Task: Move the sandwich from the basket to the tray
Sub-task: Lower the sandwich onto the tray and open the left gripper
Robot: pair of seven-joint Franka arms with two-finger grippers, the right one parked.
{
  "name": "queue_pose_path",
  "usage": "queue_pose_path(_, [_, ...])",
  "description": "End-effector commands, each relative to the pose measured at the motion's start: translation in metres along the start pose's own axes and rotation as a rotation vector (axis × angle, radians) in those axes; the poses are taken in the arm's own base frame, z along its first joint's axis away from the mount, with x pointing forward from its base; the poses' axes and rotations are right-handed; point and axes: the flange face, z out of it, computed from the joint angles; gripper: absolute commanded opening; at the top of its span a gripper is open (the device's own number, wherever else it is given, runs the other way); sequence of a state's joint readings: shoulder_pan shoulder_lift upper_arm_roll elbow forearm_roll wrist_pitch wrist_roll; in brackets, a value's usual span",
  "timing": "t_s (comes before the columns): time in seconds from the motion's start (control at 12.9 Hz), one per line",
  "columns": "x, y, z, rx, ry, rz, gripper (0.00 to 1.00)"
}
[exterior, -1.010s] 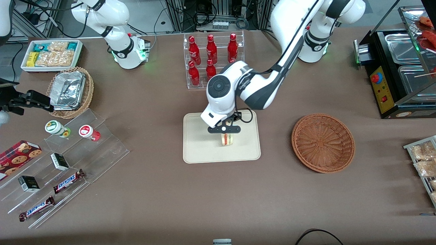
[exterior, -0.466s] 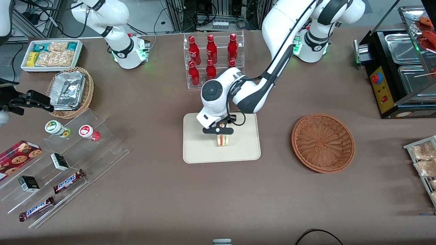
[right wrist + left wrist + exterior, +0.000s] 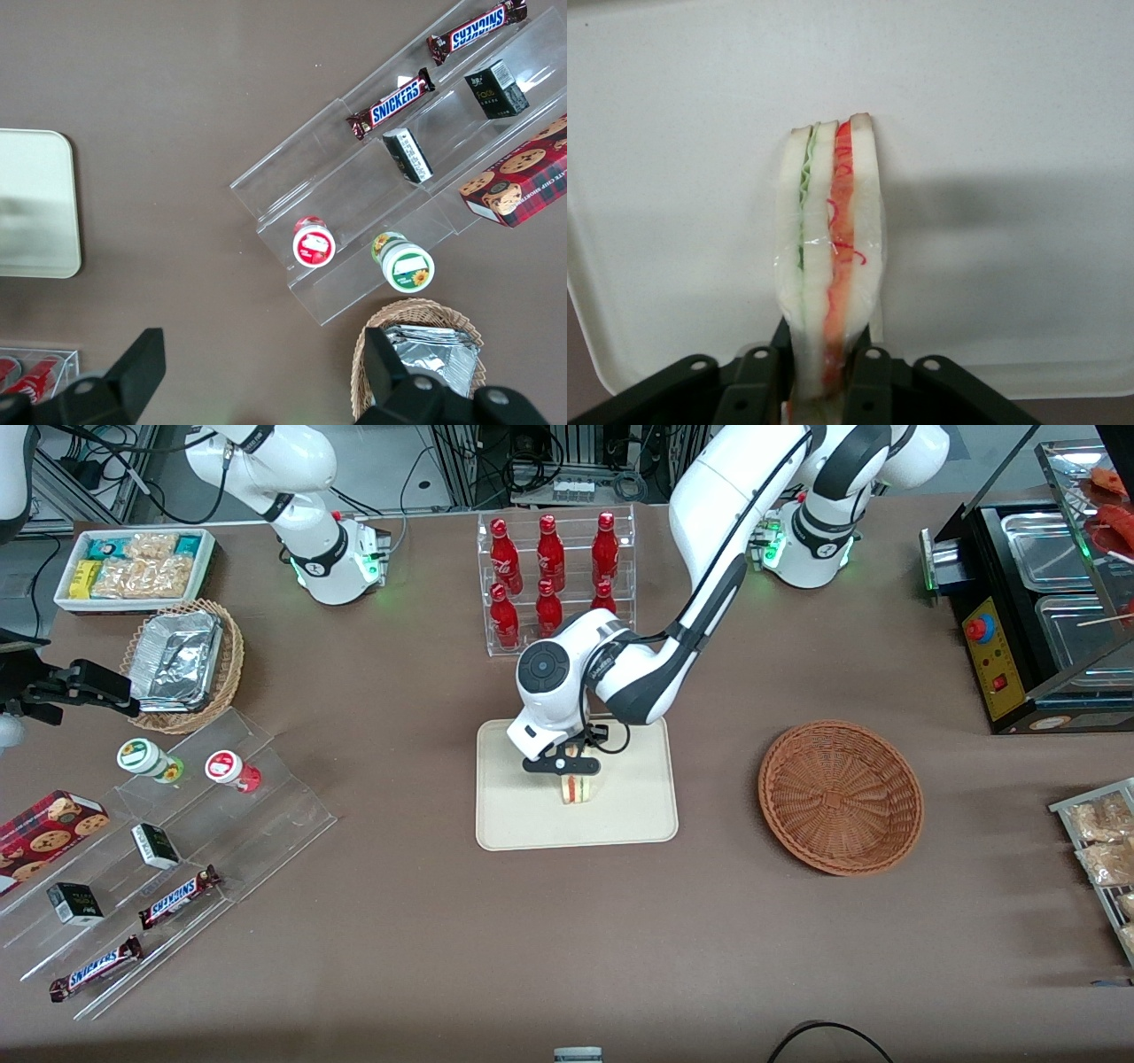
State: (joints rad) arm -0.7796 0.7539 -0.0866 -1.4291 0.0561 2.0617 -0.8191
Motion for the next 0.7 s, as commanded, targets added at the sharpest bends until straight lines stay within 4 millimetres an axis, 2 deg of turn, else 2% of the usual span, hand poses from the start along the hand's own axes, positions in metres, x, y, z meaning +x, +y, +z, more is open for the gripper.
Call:
queue_pose_path(0.0, [0.004,0.006,-0.011,0.005,0.031,-0.021,1.0])
queue_pose_path(0.16, [0.008,-0.002,-0.032,0.0,0.049,-0.08,1.0])
queue_pose_path(0.31, [0.017,-0.02,-0.063,0.014,0.059,-0.119,1.0])
queue_pose_path(0.47, [0.02,-0.041,-0.111,0.009,0.083,-0.185,1.0])
queue_pose_path(0.62, [0.026,-0.08,-0.154,0.041,0.082,-0.29,1.0])
